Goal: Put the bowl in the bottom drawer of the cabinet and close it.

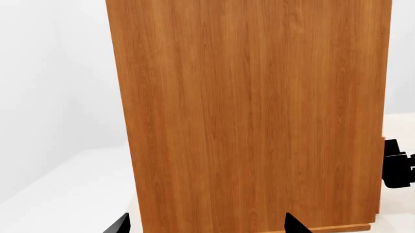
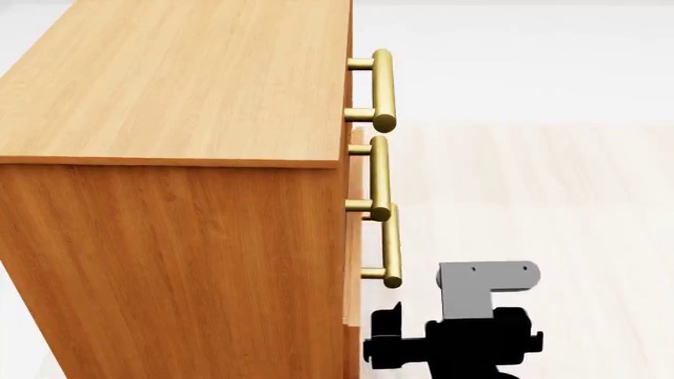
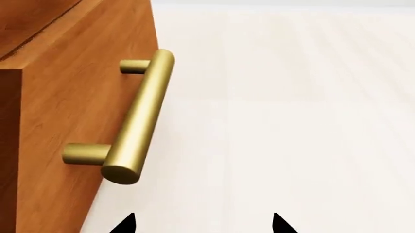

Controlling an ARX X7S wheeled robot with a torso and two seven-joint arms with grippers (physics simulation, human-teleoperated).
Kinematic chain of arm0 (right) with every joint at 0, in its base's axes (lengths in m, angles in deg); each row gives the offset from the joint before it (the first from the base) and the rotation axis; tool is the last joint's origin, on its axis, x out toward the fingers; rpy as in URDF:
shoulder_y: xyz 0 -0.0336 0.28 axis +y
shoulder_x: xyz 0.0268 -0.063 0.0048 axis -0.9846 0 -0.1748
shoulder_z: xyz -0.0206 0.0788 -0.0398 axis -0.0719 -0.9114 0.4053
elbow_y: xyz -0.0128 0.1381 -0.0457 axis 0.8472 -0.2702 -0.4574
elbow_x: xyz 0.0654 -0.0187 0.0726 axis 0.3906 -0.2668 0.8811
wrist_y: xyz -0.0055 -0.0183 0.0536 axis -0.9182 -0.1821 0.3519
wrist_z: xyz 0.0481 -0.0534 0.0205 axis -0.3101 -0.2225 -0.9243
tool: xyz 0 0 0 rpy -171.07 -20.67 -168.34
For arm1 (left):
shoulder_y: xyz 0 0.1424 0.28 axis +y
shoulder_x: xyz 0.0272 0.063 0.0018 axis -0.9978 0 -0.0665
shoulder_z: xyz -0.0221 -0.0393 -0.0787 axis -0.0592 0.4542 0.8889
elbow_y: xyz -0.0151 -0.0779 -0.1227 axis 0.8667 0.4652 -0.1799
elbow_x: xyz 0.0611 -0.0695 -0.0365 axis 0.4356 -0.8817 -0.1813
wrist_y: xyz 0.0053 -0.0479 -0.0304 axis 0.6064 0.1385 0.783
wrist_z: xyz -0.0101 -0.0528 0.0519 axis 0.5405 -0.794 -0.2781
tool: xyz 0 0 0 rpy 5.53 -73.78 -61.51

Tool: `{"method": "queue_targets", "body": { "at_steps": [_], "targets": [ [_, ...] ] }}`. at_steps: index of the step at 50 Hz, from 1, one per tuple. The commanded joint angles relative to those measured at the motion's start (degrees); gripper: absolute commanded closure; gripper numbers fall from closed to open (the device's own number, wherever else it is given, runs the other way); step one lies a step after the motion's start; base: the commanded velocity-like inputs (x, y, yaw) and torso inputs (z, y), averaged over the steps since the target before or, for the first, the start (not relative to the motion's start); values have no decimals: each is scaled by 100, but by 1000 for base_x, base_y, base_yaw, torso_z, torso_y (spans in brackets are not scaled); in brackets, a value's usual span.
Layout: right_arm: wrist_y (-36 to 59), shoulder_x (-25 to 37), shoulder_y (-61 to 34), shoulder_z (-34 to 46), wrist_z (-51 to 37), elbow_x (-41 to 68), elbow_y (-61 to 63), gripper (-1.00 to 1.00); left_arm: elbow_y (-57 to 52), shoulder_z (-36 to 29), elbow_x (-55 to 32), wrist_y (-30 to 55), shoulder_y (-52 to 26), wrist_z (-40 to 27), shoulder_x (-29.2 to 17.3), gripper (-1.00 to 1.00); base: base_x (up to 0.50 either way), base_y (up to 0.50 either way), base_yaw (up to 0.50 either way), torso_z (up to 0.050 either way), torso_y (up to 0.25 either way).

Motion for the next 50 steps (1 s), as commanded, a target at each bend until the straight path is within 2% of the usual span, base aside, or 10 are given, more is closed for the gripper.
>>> {"method": "queue_targets", "body": {
  "at_steps": [1, 39, 50],
  "targets": [
    [-144, -67, -52, 154, 40, 143, -149, -100, 31, -6, -7, -27, -11, 0, 1, -100, 0, 0, 0, 0, 0],
    [-365, -76, -44, 637, 312, 525, -173, -100, 28, -27, -21, -37, -14, -18, -20, -100, 0, 0, 0, 0, 0],
    [-254, 148, 59, 471, -5, 568, 2, -100, -17, -33, -18, -1, -10, -31, -31, -100, 0, 0, 0, 0, 0]
  ]
}}
